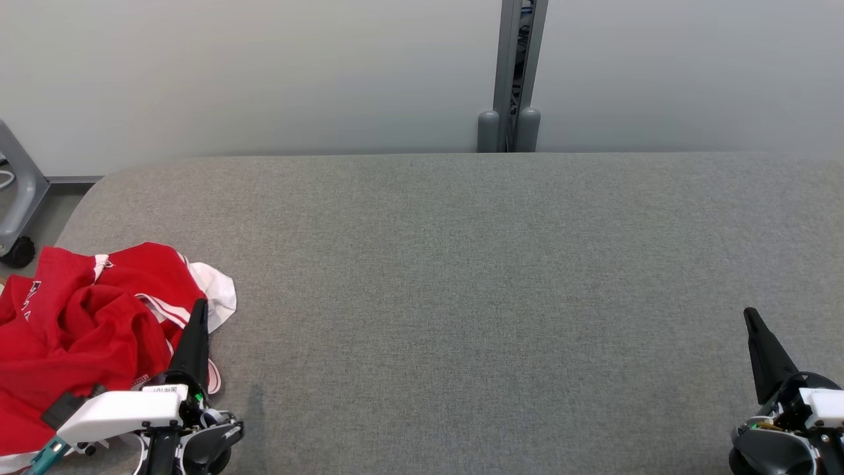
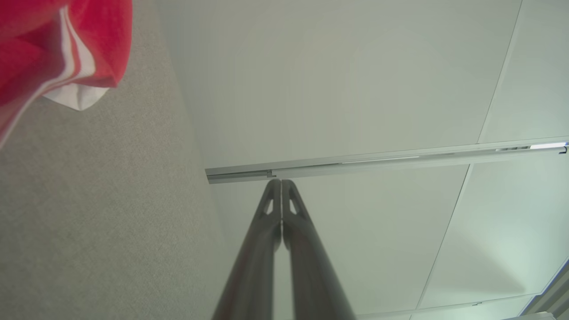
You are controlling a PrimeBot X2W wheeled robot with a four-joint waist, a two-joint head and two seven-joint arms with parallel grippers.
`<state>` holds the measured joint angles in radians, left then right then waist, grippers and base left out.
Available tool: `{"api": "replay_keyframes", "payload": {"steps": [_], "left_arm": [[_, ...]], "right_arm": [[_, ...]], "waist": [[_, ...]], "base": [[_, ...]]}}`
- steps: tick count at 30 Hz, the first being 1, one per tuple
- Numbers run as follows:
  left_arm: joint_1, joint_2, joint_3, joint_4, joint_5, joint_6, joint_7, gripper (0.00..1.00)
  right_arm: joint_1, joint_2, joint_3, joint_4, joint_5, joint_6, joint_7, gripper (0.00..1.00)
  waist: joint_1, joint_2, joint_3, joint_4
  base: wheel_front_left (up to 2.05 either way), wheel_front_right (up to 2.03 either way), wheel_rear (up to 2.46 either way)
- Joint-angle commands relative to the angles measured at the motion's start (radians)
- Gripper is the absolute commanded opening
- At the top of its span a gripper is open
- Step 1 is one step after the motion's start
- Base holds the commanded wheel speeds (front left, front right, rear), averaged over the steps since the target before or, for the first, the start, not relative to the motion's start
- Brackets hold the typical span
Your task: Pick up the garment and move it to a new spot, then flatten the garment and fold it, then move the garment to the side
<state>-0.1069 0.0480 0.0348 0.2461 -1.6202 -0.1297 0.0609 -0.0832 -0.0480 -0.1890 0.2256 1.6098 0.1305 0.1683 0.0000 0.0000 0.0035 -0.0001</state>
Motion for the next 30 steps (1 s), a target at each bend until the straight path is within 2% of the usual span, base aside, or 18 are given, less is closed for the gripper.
{"api": "replay_keyframes", "payload": {"steps": [1, 20, 21, 25, 30], "left_arm": [[-0.013, 0.005, 0.002, 0.0, -0.002, -0.003, -0.001, 0.0], [-0.013, 0.005, 0.002, 0.0, -0.002, -0.003, -0.001, 0.0], [-0.013, 0.005, 0.002, 0.0, -0.002, -0.003, -0.001, 1.0], [0.03, -0.01, -0.003, 0.031, 0.0, 0.0, 0.0, 1.0], [0.029, -0.009, 0.004, 0.028, 0.012, 0.0, -0.027, 1.0]], "right_arm": [[-0.007, -0.006, -0.003, 0.0, -0.004, 0.001, 0.001, 0.0], [-0.007, -0.006, -0.003, 0.0, -0.004, 0.001, 0.001, 0.0], [-0.007, -0.006, -0.003, 0.0, -0.004, 0.001, 0.001, 1.0], [0.028, 0.017, 0.004, 0.03, 0.0, -0.003, 0.0, 1.0], [0.028, 0.014, 0.015, 0.017, -0.023, -0.003, -0.036, 1.0]], "waist": [[0.0, 0.0, 0.0, 0.0], [0.0, 0.0, 0.0, 0.0], [0.0, 0.0, 0.0, 0.0], [0.0, 0.0, 0.0, 0.0], [0.0, 0.0, -0.003, -0.003]], "base": [[0.0, 0.0, 0.0], [0.0, 0.0, 0.0], [0.0, 0.0, 0.0], [0.0, 0.0, 0.0], [0.0, 0.0, 0.0]]}}
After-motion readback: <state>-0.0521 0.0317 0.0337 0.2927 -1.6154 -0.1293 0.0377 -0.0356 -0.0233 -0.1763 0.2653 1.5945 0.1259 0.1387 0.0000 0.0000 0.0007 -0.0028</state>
